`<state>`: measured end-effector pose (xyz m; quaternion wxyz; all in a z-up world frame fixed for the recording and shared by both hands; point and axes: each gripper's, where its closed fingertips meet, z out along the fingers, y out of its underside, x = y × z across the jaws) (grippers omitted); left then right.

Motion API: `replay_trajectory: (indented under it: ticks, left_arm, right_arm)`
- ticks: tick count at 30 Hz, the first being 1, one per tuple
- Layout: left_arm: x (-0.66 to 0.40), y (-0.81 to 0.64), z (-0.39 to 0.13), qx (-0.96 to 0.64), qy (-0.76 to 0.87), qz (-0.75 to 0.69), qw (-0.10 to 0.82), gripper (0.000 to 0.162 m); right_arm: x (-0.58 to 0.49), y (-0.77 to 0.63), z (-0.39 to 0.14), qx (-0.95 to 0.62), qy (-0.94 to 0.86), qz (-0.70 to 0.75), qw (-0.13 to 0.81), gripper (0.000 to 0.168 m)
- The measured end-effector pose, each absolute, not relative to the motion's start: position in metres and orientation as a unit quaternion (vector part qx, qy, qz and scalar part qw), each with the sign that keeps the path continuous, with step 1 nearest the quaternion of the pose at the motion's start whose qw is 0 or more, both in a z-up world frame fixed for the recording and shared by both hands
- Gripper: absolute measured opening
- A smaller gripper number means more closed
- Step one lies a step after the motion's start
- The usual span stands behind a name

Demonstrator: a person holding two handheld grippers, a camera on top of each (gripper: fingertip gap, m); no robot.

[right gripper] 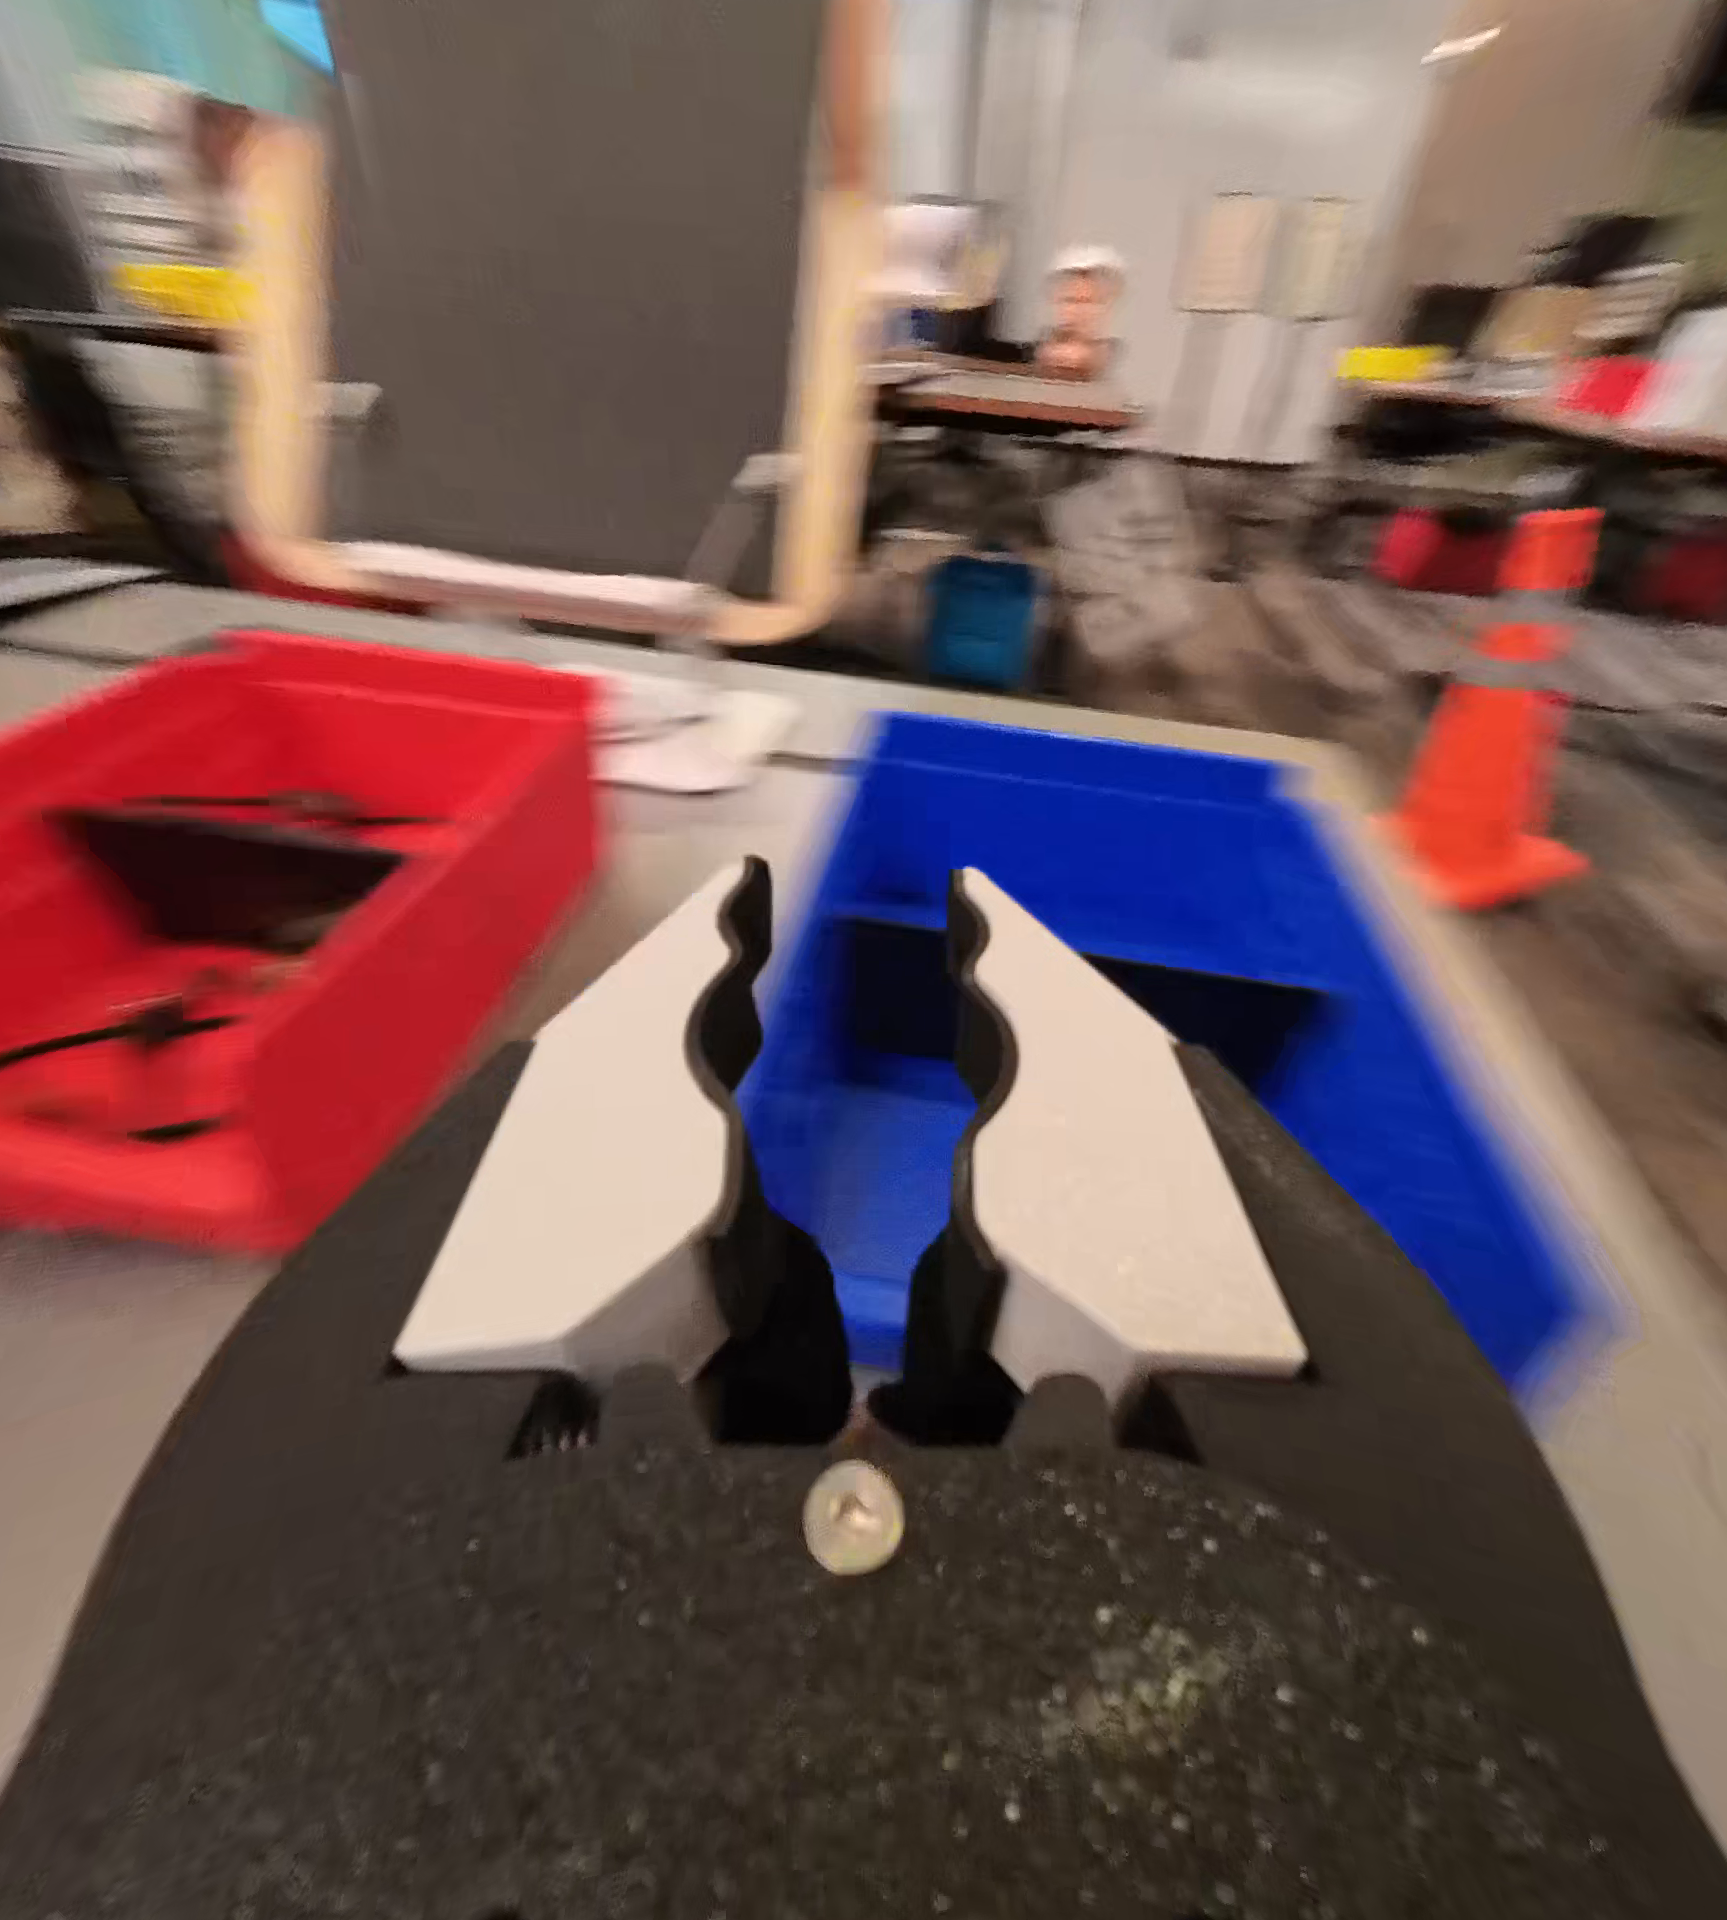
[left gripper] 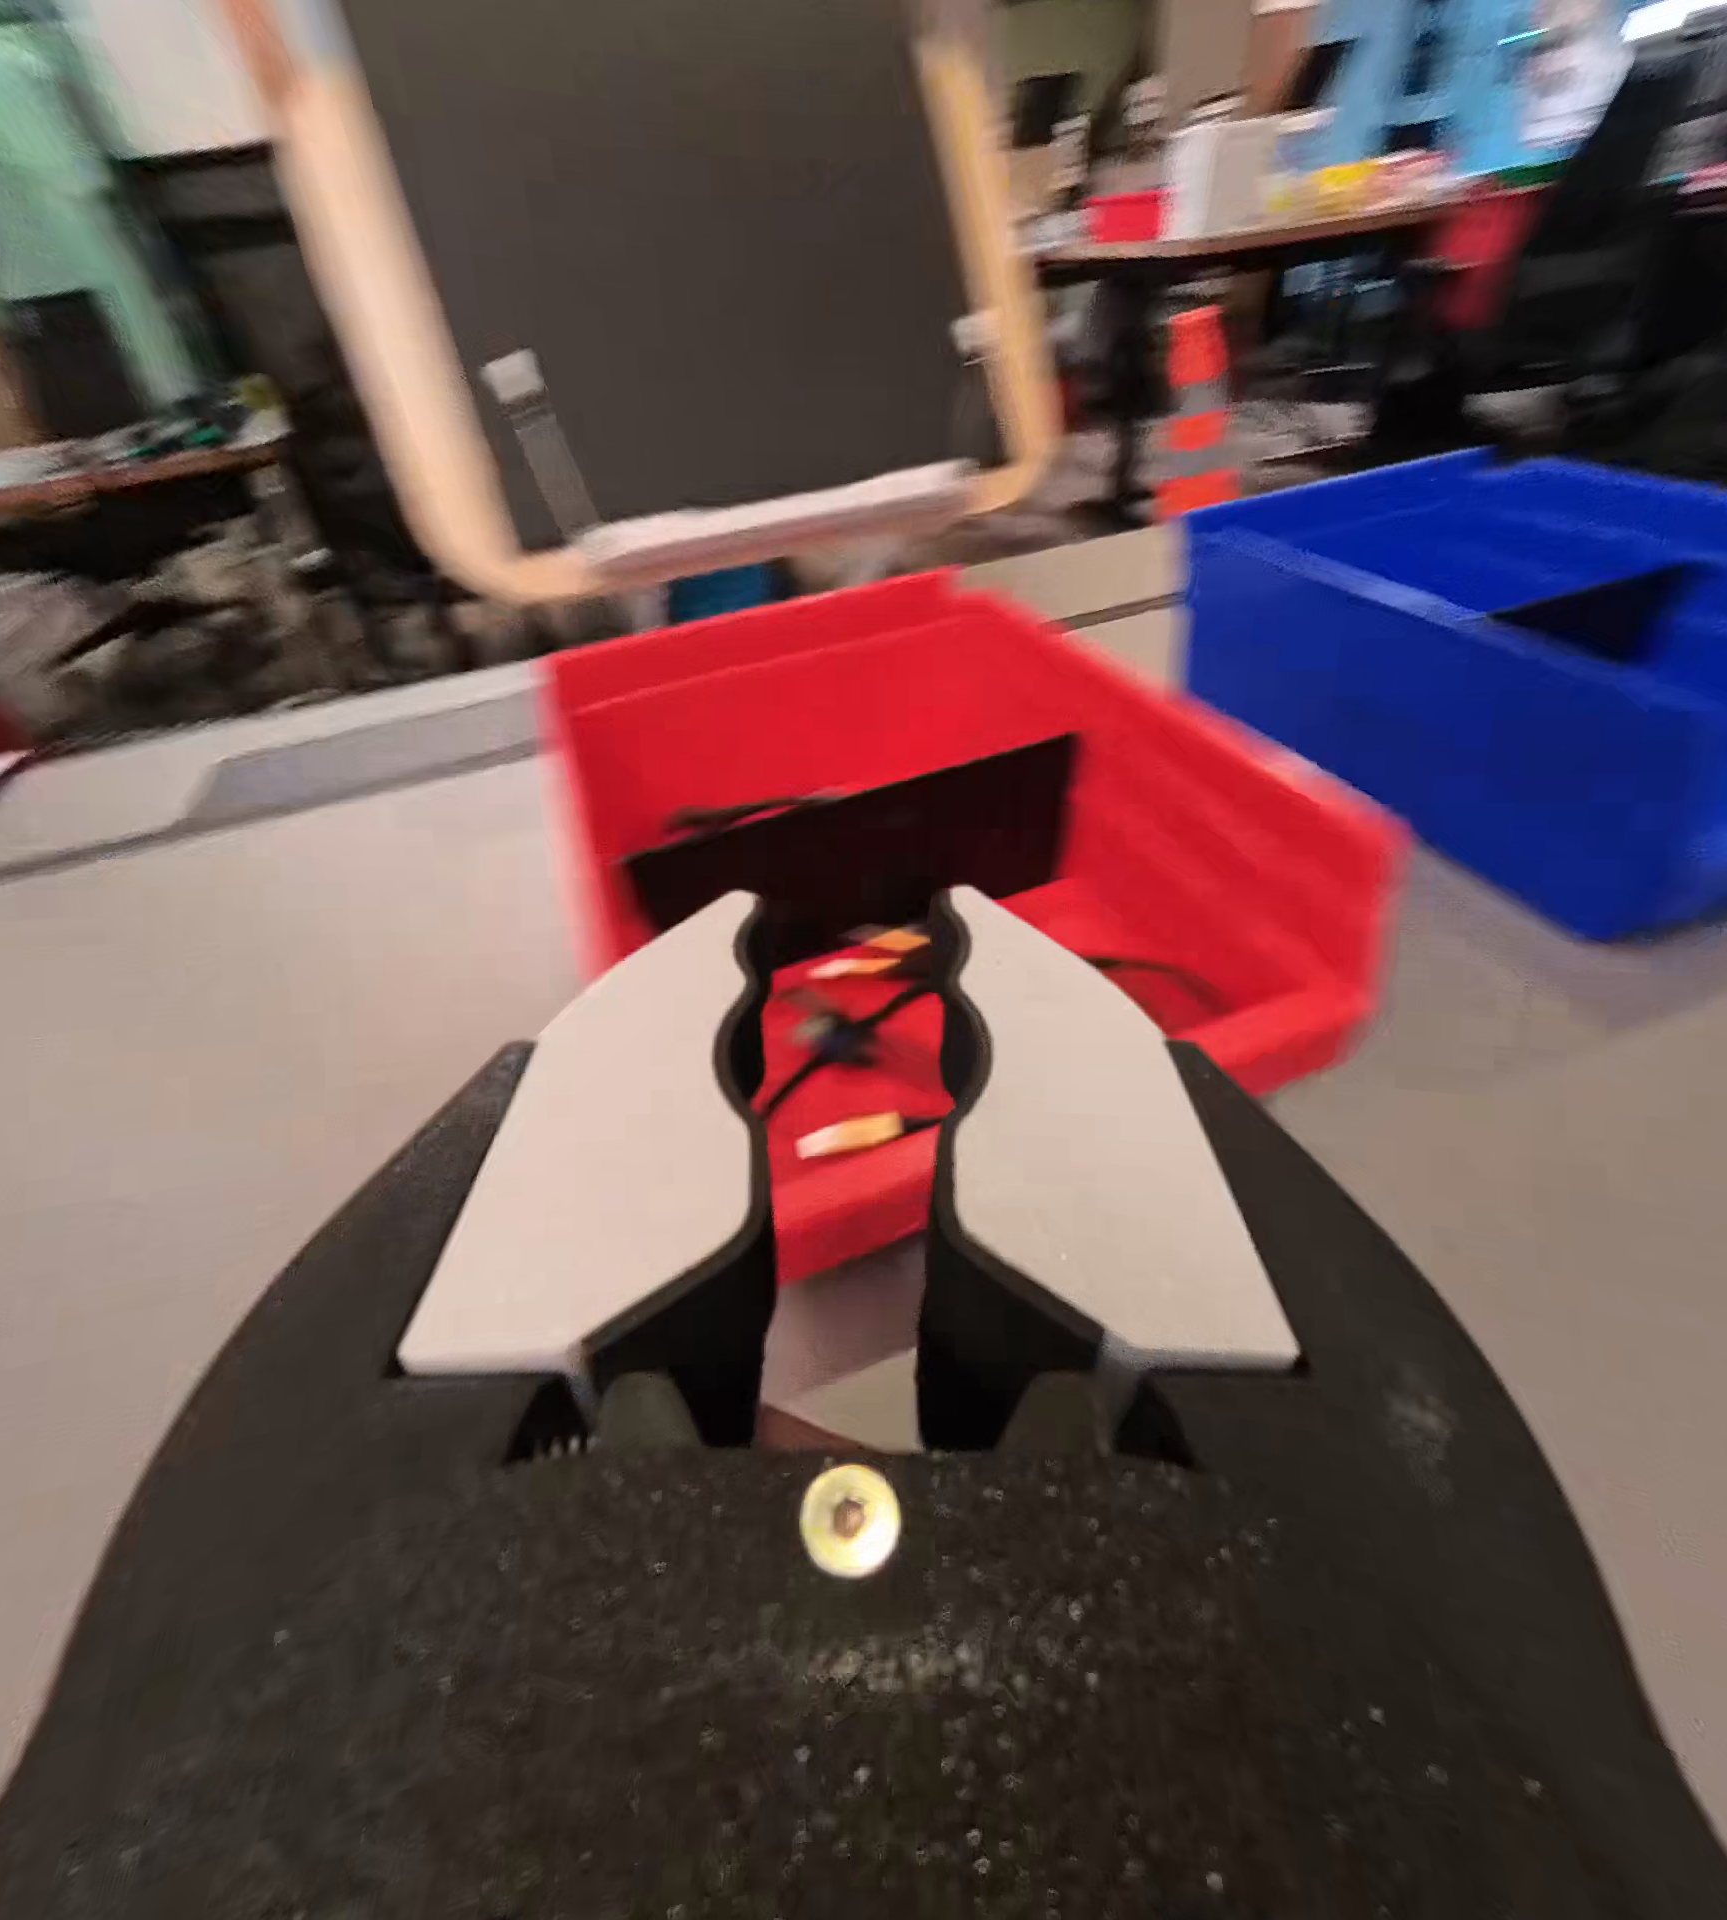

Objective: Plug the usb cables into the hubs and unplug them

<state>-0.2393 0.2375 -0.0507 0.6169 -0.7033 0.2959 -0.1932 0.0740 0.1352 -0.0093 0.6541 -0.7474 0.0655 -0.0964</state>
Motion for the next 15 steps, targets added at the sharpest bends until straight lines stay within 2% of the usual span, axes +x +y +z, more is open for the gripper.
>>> replay_trajectory:
  ticks: [1, 4, 8, 9, 10, 15]
  left_arm:
    - [-0.262, 0.251, -0.06, -0.72, 0.271, -0.183, 0.612, 0.032]
    - [-0.28, 0.271, -0.093, -0.761, 0.255, -0.209, 0.558, 0.039]
    - [-0.259, 0.284, -0.127, -0.784, 0.308, -0.213, 0.495, 0.04]
    - [-0.253, 0.284, -0.13, -0.783, 0.313, -0.222, 0.489, 0.033]
    - [-0.25, 0.286, -0.133, -0.783, 0.314, -0.221, 0.49, 0.017]
    - [-0.262, 0.305, -0.126, -0.789, 0.289, -0.177, 0.513, 0.004]
  right_arm:
    - [0.028, 0.152, -0.018, -0.757, 0.034, -0.038, 0.652, 0.034]
    - [-0.072, 0.19, -0.07, -0.793, 0.003, 0.06, 0.607, 0.046]
    - [-0.069, 0.217, -0.132, -0.844, 0.099, -0.053, 0.525, 0.043]
    - [-0.071, 0.222, -0.136, -0.847, 0.103, -0.062, 0.518, 0.034]
    - [-0.076, 0.226, -0.136, -0.843, 0.103, -0.059, 0.524, 0.01]
    - [-0.086, 0.229, -0.122, -0.823, 0.119, -0.123, 0.541, 0.002]
